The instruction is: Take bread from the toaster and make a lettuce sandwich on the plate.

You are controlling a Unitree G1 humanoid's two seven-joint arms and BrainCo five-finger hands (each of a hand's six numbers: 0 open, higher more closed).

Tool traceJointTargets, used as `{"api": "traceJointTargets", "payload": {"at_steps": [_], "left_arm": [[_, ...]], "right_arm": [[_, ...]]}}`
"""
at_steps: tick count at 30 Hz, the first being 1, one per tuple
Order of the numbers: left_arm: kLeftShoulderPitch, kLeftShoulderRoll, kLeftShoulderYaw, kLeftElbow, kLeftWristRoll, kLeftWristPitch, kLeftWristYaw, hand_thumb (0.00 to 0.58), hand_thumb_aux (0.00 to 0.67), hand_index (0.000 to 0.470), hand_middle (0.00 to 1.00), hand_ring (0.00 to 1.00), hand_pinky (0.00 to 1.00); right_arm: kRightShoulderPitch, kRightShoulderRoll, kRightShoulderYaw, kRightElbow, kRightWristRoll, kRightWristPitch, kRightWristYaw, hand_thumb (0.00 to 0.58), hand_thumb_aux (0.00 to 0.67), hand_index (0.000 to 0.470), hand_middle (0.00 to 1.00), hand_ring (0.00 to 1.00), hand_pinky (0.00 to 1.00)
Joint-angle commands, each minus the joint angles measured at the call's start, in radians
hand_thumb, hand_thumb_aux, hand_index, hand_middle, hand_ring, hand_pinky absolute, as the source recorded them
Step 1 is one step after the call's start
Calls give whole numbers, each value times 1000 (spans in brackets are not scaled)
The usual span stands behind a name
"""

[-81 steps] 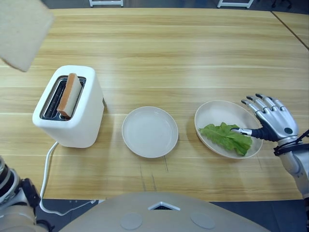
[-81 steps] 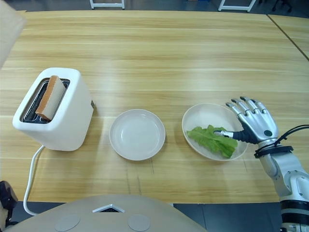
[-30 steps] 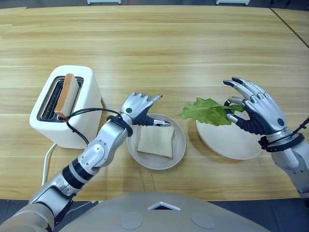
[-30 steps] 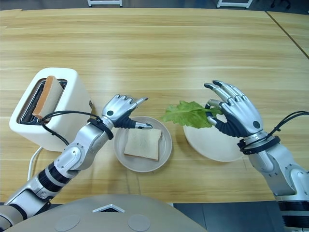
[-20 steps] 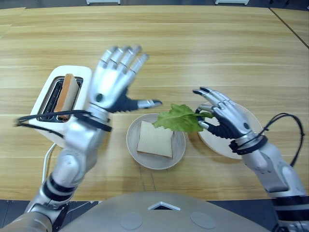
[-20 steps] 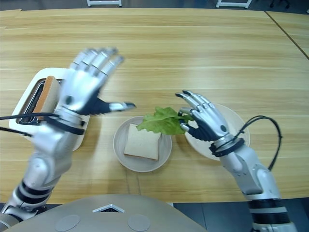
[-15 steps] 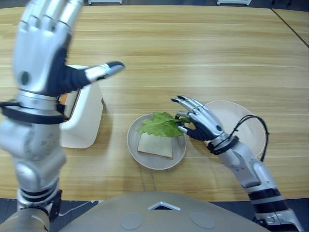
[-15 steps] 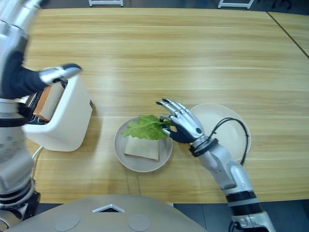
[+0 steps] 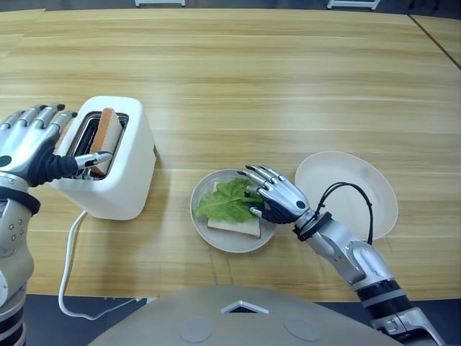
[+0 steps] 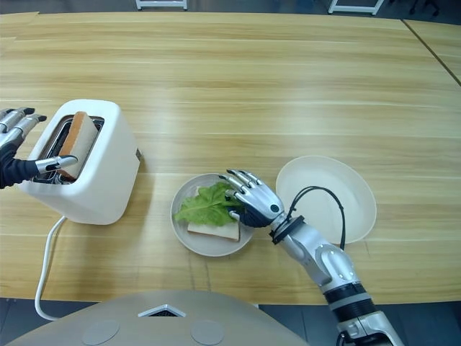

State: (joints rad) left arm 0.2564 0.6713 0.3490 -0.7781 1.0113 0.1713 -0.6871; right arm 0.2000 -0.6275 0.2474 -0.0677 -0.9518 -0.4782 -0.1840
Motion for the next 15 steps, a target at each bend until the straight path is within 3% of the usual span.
{"api": "traceJointTargets", "payload": {"at_steps": [1,7,9,10,13,15], "left_arm": [[-46,26,-41,78,87,-8,7,0,0,0,0,0,0],[-134,12,-122,172,169,-4,37,0,0,0,0,0,0],[-145,4,-144,184,178,-3,39,205,131,92,0,0,0],[-147,1,-154,188,177,-3,37,223,145,101,0,0,0],[-150,-12,-175,184,163,-2,33,441,342,240,0,0,0],[-149,-29,-191,174,144,0,31,500,420,295,0,0,0]], "right_arm": [[25,-16,-38,-69,12,25,11,0,0,0,0,0,0],[60,3,-69,-149,60,35,18,0,0,0,0,0,0],[70,7,-87,-175,87,35,21,0,0,0,0,0,0],[75,8,-97,-188,100,37,24,0,0,0,0,0,0],[85,12,-121,-210,130,39,32,0,0,0,0,0,0],[91,15,-135,-212,147,38,35,0,0,0,0,0,0]]}}
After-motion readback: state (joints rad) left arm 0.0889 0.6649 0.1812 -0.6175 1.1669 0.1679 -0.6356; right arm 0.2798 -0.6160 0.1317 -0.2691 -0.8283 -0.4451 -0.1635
